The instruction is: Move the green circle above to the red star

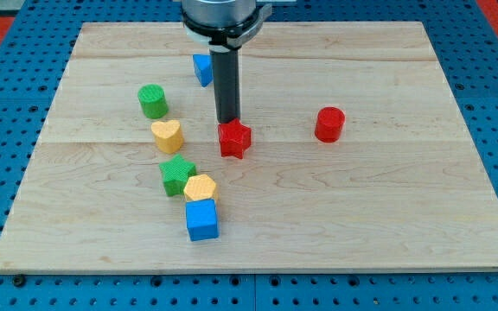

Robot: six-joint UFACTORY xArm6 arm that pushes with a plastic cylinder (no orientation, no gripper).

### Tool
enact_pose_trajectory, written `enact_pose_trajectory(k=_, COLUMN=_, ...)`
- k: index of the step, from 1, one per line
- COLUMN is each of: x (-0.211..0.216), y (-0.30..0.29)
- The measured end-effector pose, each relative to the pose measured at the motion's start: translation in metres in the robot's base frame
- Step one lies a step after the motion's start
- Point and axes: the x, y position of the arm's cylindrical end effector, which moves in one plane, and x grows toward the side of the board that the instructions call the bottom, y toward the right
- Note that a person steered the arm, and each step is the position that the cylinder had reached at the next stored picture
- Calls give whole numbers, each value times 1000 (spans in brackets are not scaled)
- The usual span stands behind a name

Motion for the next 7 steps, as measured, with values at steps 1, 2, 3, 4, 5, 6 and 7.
enact_pose_trajectory(k=1, x=34, y=-3)
enact_pose_trajectory(k=2, x=71, y=-5)
enact_pose_trajectory(k=3, x=22, y=-10)
enact_pose_trajectory(k=4, x=-30, y=-37)
enact_pose_trajectory(k=5, x=-15, y=-97)
enact_pose_trajectory(k=6, x=20, y=-104)
enact_pose_trajectory(k=7, x=20, y=-82)
